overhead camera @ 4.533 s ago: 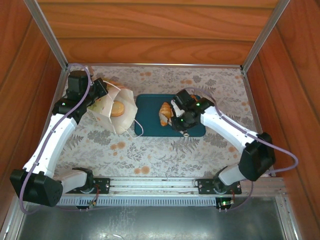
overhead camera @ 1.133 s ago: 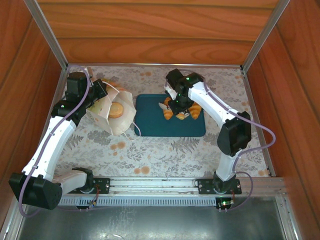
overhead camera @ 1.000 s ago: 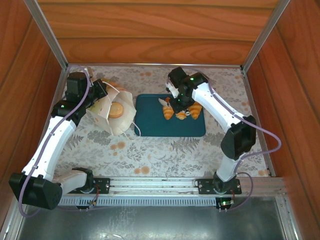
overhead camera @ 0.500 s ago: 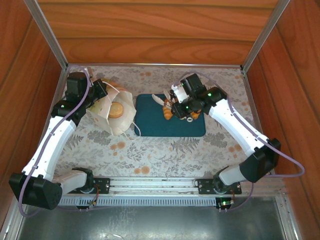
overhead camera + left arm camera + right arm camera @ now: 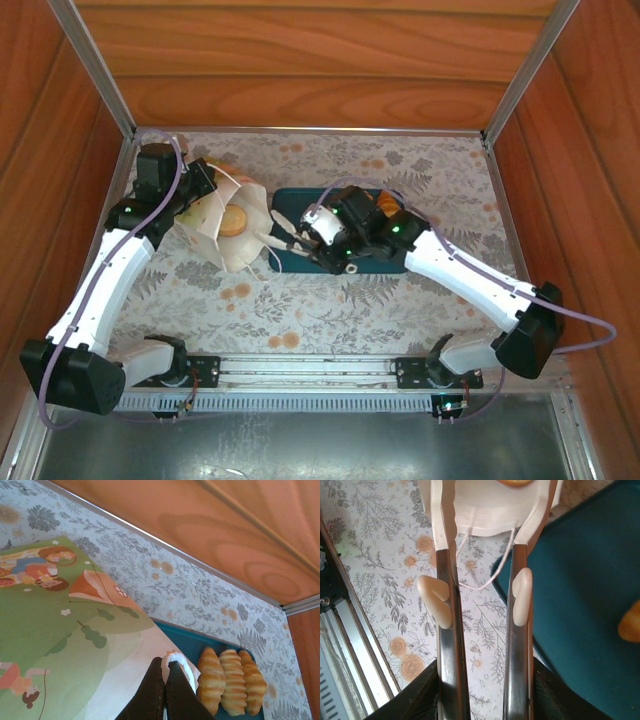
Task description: Take the fake bread out of the paper bag
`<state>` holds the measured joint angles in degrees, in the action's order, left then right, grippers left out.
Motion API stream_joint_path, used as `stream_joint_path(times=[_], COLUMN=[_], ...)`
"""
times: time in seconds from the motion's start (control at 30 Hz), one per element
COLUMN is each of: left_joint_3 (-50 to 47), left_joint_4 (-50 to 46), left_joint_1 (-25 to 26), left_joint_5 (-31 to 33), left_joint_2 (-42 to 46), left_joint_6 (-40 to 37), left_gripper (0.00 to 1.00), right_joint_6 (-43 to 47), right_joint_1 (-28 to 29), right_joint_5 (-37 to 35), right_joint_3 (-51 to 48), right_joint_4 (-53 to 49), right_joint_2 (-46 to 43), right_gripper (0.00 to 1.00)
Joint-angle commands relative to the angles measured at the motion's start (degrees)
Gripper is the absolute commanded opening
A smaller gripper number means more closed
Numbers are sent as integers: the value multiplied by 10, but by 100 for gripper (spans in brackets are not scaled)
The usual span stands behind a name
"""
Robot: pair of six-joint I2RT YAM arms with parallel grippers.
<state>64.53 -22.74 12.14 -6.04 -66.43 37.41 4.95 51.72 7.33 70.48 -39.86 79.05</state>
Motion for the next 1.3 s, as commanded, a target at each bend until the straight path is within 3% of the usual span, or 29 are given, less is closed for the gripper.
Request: stream_joint_path(times=[0.0, 0.83, 1.27], left_joint_3=[13, 7, 6], left_joint_4=[13, 12, 12], left_joint_1=[5, 5, 5], left_joint_5=[-5, -21, -21], left_joint_2=[-1, 15, 17], left_joint_6=[6, -8, -1], left_gripper=[0, 0, 0], right_joint_6=[38, 144, 178], right_joint_1=[25, 122, 130], right_joint_5=[-35, -314, -350], right_joint_3=[28, 190, 235], right_joint_4=[26, -2, 27], right_joint_2=[35, 278, 340], right_gripper=[43, 47, 50])
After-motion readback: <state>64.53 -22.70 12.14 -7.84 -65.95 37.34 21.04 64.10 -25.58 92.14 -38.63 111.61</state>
